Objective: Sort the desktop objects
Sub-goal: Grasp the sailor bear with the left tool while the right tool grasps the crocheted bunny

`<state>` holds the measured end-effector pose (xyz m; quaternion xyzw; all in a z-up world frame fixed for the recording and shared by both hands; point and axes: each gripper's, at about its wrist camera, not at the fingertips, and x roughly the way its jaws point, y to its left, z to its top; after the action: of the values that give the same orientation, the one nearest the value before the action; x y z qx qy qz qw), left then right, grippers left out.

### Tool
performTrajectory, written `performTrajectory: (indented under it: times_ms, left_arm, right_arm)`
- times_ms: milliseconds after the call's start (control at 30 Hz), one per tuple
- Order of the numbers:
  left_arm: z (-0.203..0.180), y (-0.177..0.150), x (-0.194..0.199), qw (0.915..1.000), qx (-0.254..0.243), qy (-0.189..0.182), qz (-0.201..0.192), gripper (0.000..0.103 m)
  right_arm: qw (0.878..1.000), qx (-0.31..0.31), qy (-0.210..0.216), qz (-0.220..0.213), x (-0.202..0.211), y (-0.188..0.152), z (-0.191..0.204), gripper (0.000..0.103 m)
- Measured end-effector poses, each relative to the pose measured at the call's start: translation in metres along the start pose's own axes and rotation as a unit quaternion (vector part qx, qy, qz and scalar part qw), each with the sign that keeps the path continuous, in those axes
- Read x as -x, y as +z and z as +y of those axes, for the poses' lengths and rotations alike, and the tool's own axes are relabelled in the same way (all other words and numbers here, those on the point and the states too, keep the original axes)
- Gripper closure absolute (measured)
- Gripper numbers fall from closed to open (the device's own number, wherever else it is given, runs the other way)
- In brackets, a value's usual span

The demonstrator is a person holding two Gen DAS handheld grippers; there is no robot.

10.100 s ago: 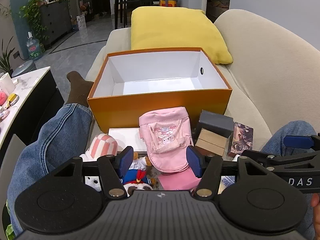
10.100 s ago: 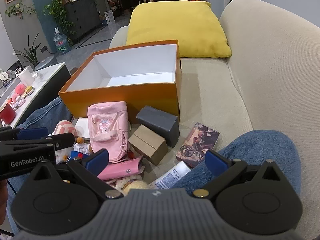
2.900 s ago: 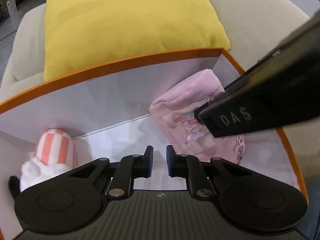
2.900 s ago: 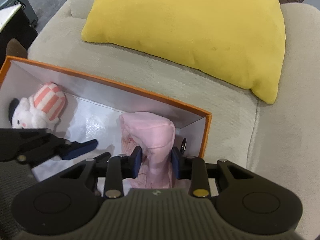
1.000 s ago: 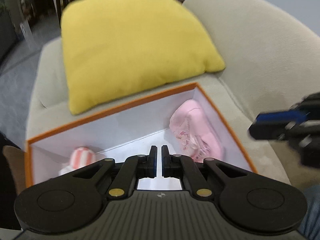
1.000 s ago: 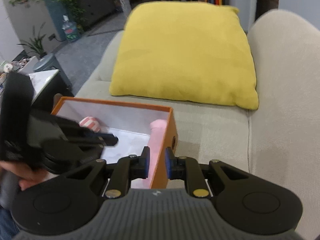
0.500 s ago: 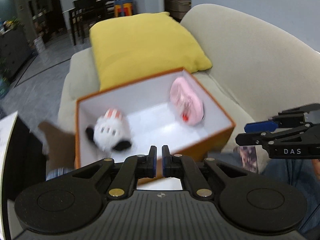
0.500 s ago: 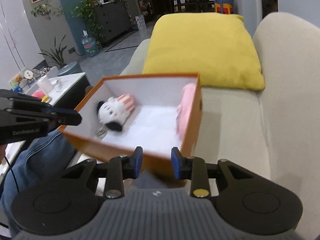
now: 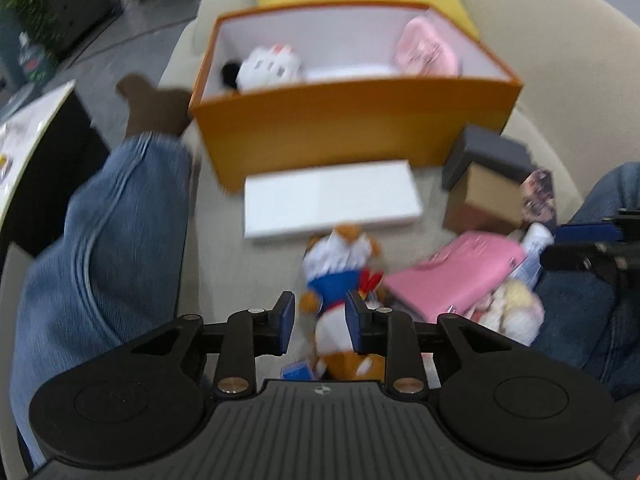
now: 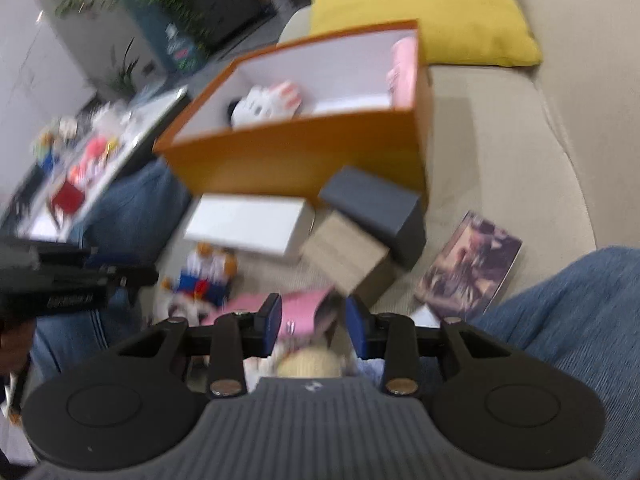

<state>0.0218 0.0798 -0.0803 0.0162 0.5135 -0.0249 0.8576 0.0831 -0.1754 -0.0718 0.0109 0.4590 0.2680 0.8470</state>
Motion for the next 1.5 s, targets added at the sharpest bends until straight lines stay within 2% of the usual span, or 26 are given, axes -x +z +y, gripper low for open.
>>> performTrajectory:
  times_ms: [33,100,200,233,333,467,600,733,800,967,1233,1267,1333,1367,1500]
  left_arm:
    - [0.003,-0.003,-0.003,0.9999,0.01,-0.005,0.006,0.064]
    - [0.009,-0.008,-0.008,0.9993,0.029,-0.015,0.017,0.044]
    - [0.01,-0.012,-0.012,0.9988,0.037,-0.02,0.024,0.043]
    - [0.01,-0.013,-0.014,0.9988,0.036,-0.021,0.027,0.043]
    - [0.007,-0.014,-0.018,0.9986,0.029,-0.028,0.036,0.038]
    - [0.005,-0.013,-0.021,0.998,0.026,-0.038,0.043,0.033]
    - [0.003,-0.011,-0.029,0.9964,0.032,-0.055,0.056,0.028]
    - [0.001,-0.008,-0.037,0.9933,0.043,-0.077,0.074,0.028]
    - [-0.002,-0.007,-0.039,0.9933,0.04,-0.076,0.077,0.028]
    - [-0.005,-0.004,-0.045,0.992,0.042,-0.08,0.088,0.027]
    - [0.0,-0.004,-0.057,0.9874,0.073,-0.095,0.103,0.021]
    - [0.002,-0.005,-0.057,0.9868,0.078,-0.099,0.102,0.023]
    - [0.006,-0.006,-0.056,0.9833,0.093,-0.119,0.101,0.038]
    - [0.008,-0.007,-0.056,0.9814,0.101,-0.127,0.103,0.04]
    - [0.006,-0.009,-0.053,0.9824,0.101,-0.125,0.095,0.046]
  right_arm:
    - [1.0,0.02,-0.003,0.006,-0.002,-0.004,0.005,0.054]
    - [0.998,0.061,-0.004,0.021,-0.009,-0.011,0.017,0.054]
    - [0.991,0.125,-0.012,0.052,-0.022,-0.018,0.032,0.051]
    - [0.988,0.146,-0.015,0.055,-0.025,-0.021,0.036,0.042]
    - [0.978,0.196,-0.032,0.062,-0.03,-0.025,0.043,0.032]
    - [0.969,0.231,-0.026,0.086,-0.037,-0.024,0.048,0.031]
    - [0.949,0.297,-0.018,0.107,-0.034,-0.033,0.059,0.031]
    - [0.938,0.319,-0.031,0.129,-0.052,-0.037,0.063,0.029]
    - [0.937,0.319,-0.022,0.139,-0.062,-0.038,0.065,0.029]
    - [0.937,0.314,-0.032,0.15,-0.076,-0.034,0.067,0.027]
    - [0.95,0.274,-0.016,0.151,-0.076,-0.029,0.055,0.035]
    - [0.95,0.272,-0.015,0.15,-0.074,-0.029,0.055,0.035]
    - [0.953,0.266,-0.013,0.146,-0.07,-0.029,0.055,0.039]
    - [0.953,0.265,-0.012,0.144,-0.067,-0.029,0.055,0.039]
    - [0.952,0.273,-0.016,0.137,-0.056,-0.031,0.056,0.041]
